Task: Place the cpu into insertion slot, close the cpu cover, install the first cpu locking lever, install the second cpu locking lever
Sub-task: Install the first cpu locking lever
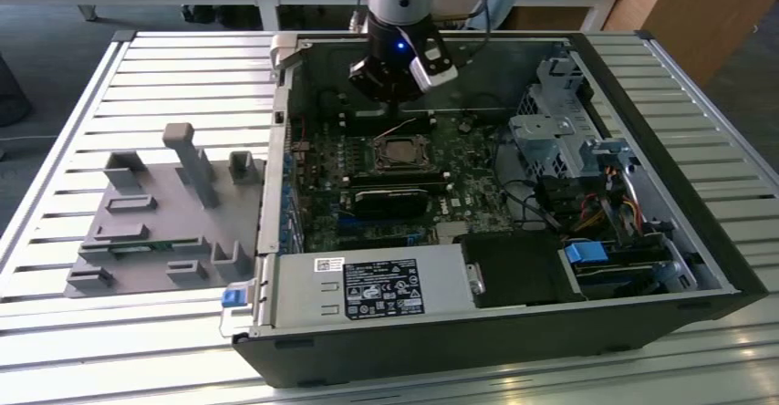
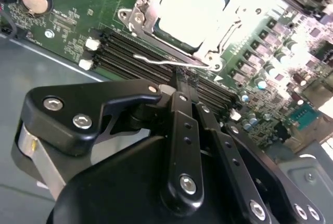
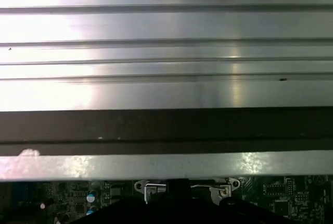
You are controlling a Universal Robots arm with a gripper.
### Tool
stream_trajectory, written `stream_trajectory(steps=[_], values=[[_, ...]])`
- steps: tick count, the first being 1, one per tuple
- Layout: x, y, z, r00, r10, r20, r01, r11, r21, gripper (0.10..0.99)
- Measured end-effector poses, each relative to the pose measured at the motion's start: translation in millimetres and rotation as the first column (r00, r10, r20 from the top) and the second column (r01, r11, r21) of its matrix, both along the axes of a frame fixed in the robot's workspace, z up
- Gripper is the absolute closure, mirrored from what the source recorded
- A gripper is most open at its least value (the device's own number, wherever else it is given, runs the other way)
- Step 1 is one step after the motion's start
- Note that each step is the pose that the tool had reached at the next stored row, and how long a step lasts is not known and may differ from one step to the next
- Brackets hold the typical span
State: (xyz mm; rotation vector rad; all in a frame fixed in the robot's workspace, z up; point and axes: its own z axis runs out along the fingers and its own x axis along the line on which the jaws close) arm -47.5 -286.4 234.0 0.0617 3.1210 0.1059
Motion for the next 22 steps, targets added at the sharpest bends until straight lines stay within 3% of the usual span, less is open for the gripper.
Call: stream_trajectory(steps=[22], values=[[11.9, 2.1, -12.6, 0.9999, 0.014, 0.0000, -0.014, 0.9999, 0.000, 0.980]])
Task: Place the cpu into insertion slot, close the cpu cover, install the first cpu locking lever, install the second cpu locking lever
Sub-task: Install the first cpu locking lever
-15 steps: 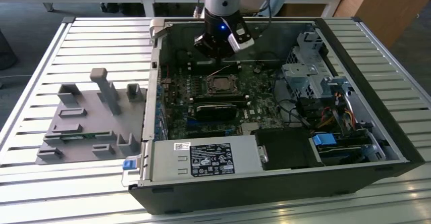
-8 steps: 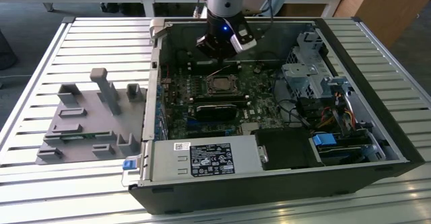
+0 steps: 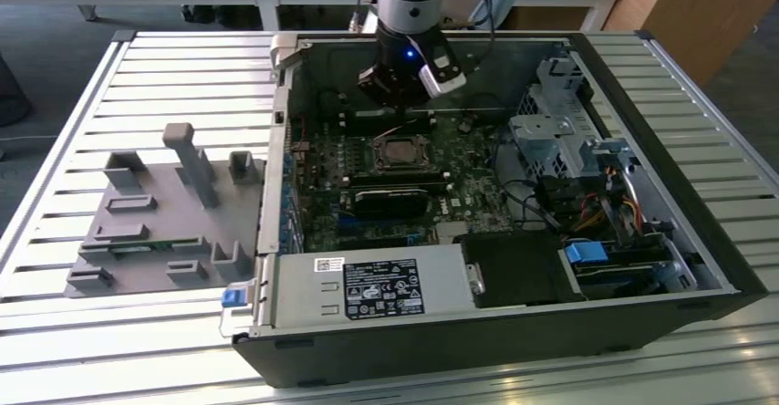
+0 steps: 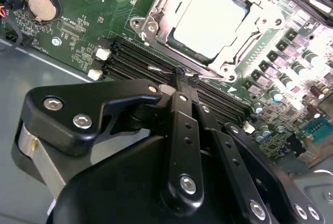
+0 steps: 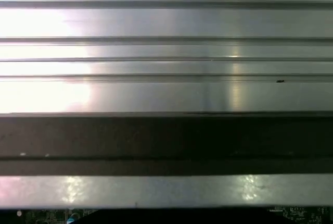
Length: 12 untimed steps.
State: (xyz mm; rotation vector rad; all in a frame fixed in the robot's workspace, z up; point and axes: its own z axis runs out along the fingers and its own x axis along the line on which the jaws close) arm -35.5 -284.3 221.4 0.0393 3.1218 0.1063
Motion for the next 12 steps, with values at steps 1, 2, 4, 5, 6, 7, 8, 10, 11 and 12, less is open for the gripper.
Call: stream_trajectory(steps=[1, 2, 4, 5, 6, 7, 8, 10, 11, 12], values=[[0.4, 0.3, -0.5, 1.0000, 0.000, 0.0000, 0.000, 1.0000, 0.000, 0.980], [0.8, 0.7, -1.1, 1.0000, 0.000, 0.0000, 0.000, 1.0000, 0.000, 0.980], [1.6, 1.4, -2.2, 1.0000, 0.000, 0.0000, 0.000, 1.0000, 0.000, 0.980], [2.1, 1.7, -2.6, 1.0000, 0.000, -0.0001, 0.000, 1.0000, 0.000, 0.980], [2.5, 1.9, -3.1, 1.0000, 0.000, -0.0001, 0.000, 1.0000, 0.000, 0.980], [3.0, 2.0, -3.6, 1.0000, 0.000, 0.0000, 0.000, 1.0000, 0.000, 0.980], [3.5, 2.1, -4.0, 1.0000, 0.000, 0.0000, 0.000, 1.0000, 0.000, 0.980], [4.6, 2.3, -4.9, 1.0000, 0.000, -0.0001, 0.000, 1.0000, 0.000, 0.980], [5.4, 2.3, -5.4, 1.0000, 0.000, 0.0000, 0.000, 1.0000, 0.000, 0.980], [6.2, 2.3, -5.8, 1.0000, 0.000, -0.0001, 0.000, 1.0000, 0.000, 0.980]])
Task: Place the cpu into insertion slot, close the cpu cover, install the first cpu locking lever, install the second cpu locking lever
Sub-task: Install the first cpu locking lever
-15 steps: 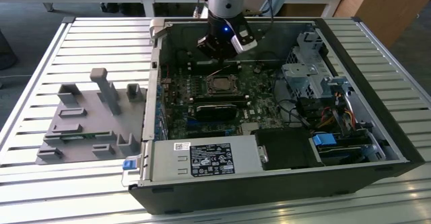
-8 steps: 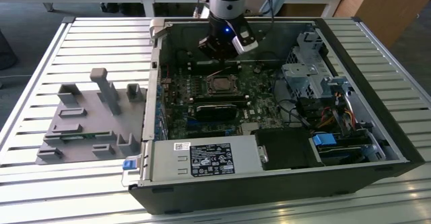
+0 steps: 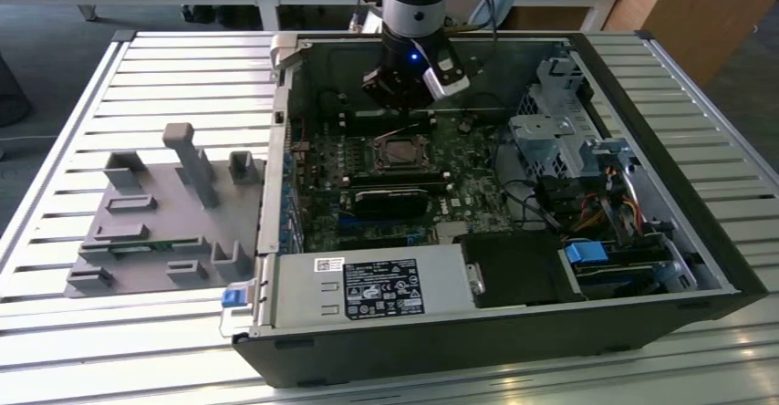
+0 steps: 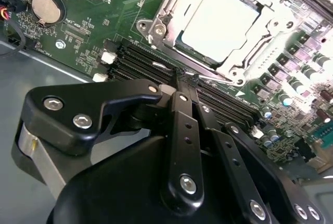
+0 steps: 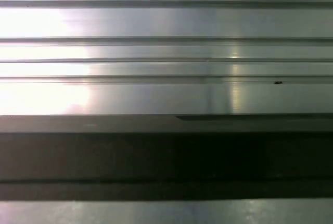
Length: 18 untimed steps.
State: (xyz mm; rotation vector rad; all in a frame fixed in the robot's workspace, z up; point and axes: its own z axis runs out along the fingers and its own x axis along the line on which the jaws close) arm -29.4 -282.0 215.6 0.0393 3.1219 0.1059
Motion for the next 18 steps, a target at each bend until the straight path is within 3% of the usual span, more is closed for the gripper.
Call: stream_trajectory(steps=[10, 18], values=[[7.3, 0.1, -4.0, 1.0000, 0.000, 0.0001, 0.000, 1.0000, -0.002, 0.980], [8.1, 0.8, -8.9, 1.0000, 0.000, 0.0000, 0.000, 0.9998, -0.022, 0.980]])
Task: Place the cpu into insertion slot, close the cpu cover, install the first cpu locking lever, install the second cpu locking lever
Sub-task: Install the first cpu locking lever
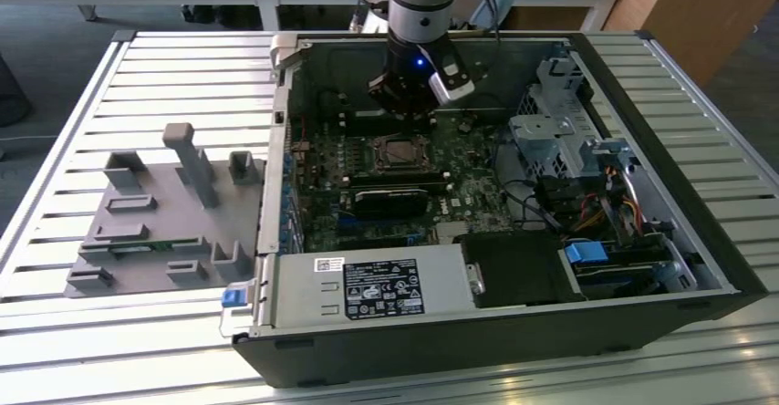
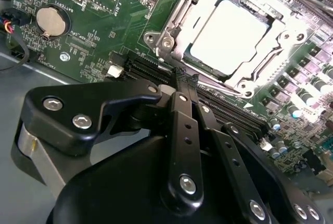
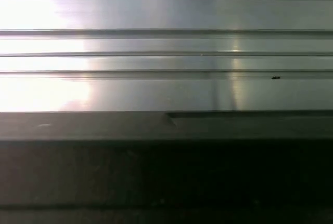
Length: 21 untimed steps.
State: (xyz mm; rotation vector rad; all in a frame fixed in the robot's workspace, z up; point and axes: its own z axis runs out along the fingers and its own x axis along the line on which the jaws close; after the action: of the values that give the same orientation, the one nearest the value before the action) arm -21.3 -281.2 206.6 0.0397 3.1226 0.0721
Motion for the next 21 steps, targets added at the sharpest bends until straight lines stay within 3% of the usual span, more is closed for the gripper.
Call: stream_trajectory(steps=[21], values=[[3.4, 2.3, -7.5, 1.0000, 0.000, 0.0000, 0.000, 0.9998, -0.022, 0.980]])
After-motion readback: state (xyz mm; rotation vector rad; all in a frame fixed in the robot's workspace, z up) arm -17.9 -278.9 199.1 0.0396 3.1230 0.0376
